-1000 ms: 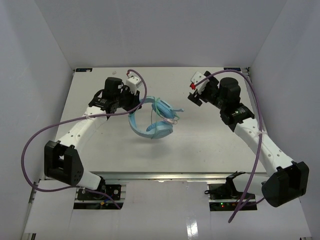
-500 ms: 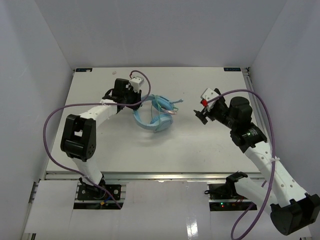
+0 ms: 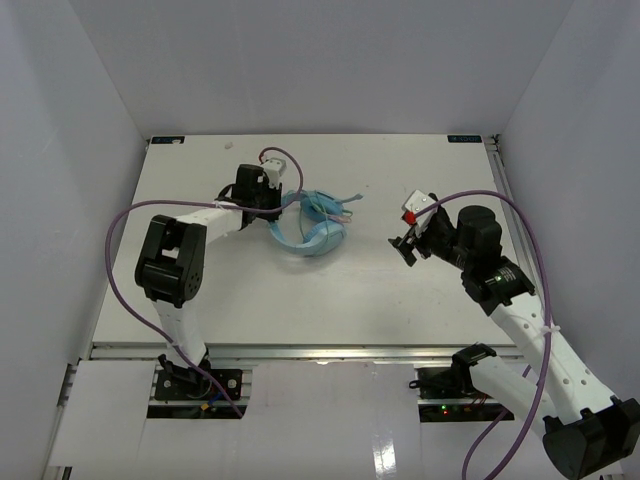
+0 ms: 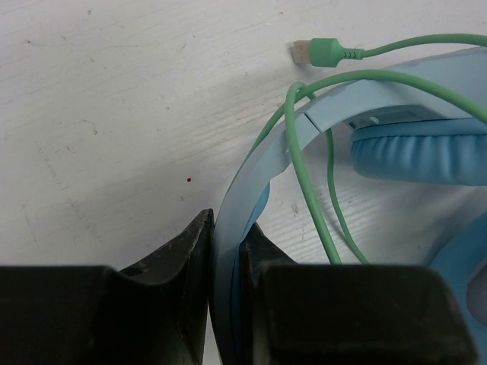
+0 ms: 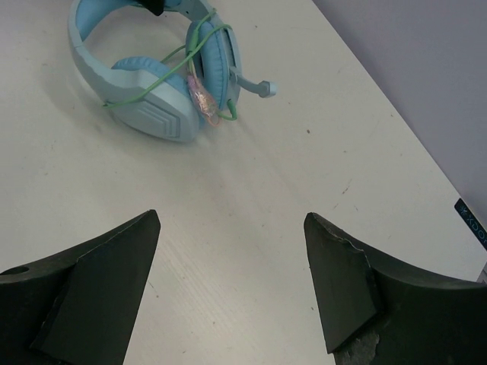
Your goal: Wrap the headphones
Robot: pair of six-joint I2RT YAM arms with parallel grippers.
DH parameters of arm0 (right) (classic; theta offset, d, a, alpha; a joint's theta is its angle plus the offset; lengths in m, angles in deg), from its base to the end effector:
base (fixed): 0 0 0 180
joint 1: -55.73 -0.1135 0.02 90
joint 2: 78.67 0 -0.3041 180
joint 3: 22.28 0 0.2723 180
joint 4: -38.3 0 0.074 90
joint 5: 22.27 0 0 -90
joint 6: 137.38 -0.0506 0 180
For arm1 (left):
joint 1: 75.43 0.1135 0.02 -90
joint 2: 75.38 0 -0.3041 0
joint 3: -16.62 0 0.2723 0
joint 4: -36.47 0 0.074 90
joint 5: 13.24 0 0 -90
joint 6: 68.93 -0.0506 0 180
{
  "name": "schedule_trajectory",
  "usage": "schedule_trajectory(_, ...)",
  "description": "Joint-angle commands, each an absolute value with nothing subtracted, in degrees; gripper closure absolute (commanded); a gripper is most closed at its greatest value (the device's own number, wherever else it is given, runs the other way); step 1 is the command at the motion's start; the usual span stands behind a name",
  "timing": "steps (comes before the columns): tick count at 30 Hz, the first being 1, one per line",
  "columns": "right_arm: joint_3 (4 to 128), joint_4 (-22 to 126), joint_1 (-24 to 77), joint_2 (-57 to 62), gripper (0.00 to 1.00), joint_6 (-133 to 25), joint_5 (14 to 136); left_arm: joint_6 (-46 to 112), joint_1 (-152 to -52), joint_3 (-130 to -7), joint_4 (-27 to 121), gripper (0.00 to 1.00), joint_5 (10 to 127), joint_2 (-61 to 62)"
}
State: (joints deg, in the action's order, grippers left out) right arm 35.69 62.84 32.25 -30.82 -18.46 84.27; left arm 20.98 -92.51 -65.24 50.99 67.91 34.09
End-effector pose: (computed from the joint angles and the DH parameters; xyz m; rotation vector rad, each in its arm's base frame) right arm 0.1801 0.0939 0.3563 -0.9793 1.5295 0.1956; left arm 0.4323 -0.1410 0.1908 0.4245 2.2787 -0.3292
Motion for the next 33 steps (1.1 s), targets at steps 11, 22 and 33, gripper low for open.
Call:
schedule_trajectory(11, 35.27, 62.59, 32.44, -31.38, 0.16, -19.03, 84.78, 23.58, -92.13, -65.06, 45.65, 0.64, 69.87, 35.98)
schedule_trajectory(22, 33.96, 62.99, 32.36, -31.82, 0.16, -18.81, 85.22, 23.97, -92.03, -64.40, 45.86, 0.32, 71.58, 34.04)
schedule_trajectory(33, 34.15, 62.97, 32.37, -31.89, 0.16, -18.80, 84.86, 23.41, -90.35, -63.93, 46.58, 0.31, 71.25, 29.51)
